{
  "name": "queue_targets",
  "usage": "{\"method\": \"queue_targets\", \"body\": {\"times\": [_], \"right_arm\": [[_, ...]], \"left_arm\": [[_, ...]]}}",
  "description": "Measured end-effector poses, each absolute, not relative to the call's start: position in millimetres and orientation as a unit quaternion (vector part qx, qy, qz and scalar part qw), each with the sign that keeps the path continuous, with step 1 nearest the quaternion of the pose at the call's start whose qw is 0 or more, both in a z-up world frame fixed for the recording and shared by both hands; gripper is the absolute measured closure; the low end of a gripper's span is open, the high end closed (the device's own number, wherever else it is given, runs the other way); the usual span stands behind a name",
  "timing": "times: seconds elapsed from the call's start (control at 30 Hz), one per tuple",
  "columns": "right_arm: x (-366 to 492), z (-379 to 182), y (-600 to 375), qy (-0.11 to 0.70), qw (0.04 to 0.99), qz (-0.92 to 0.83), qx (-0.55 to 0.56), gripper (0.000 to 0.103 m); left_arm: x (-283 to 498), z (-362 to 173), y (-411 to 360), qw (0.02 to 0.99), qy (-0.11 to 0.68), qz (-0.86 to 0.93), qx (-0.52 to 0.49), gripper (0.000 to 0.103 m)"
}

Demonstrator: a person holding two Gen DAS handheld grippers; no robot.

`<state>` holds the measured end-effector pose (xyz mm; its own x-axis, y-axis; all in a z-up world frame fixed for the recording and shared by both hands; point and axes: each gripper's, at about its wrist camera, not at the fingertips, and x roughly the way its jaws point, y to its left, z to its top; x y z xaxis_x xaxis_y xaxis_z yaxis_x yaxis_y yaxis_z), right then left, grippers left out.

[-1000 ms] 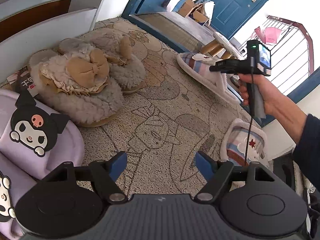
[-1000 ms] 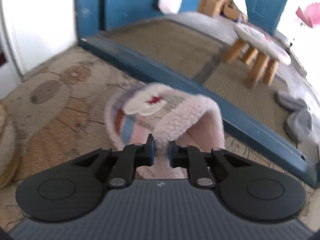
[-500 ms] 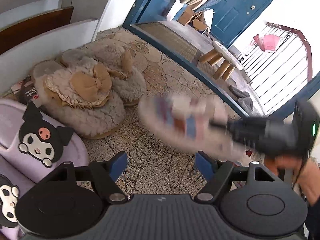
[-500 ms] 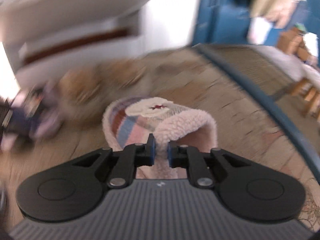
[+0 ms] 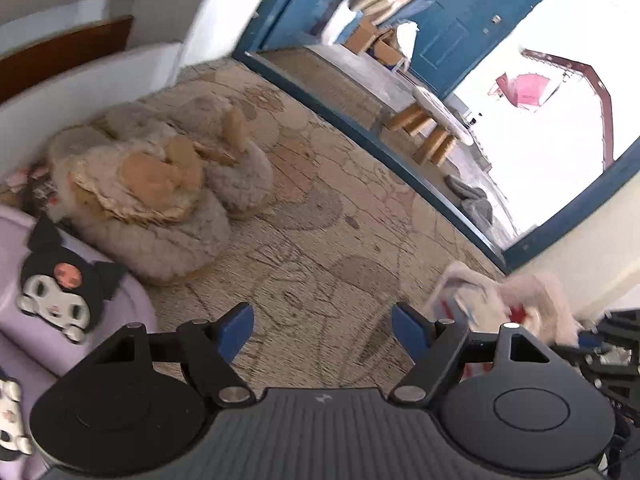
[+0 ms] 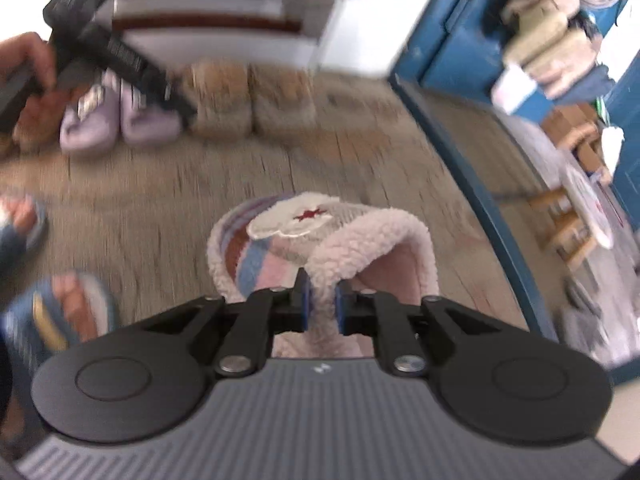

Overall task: Organize scattered shoes
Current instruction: 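Gather both pink striped slippers together in the right tool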

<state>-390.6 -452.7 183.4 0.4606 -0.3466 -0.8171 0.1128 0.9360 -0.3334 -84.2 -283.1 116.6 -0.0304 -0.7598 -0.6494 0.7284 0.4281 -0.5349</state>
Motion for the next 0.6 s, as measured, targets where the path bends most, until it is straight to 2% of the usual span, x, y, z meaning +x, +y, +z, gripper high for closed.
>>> {"method": "queue_targets", "body": {"times": [0.17, 0.4, 0.6], "right_arm": [[-437.8, 170.6, -456.3, 0.562, 0.81, -0.114, -0.126, 0.092], [-459.5, 120.3, -507.1, 0.628, 0.75, -0.109, -0.175, 0.089], [-459.4, 88.4, -548.1, 0.644, 0.719, -0.177, -0.194, 0.084]], "left_arm": [[-105.9, 109.0, -312.8, 0.663, 0.488, -0.568, 0.005, 0.024], [-133.3, 97.7, -363.3, 0.633, 0.481, -0.602, 0.075, 0.023], [-154.2, 89.8, -393.0, 0.618, 0.479, -0.614, 0.105, 0.023]]}}
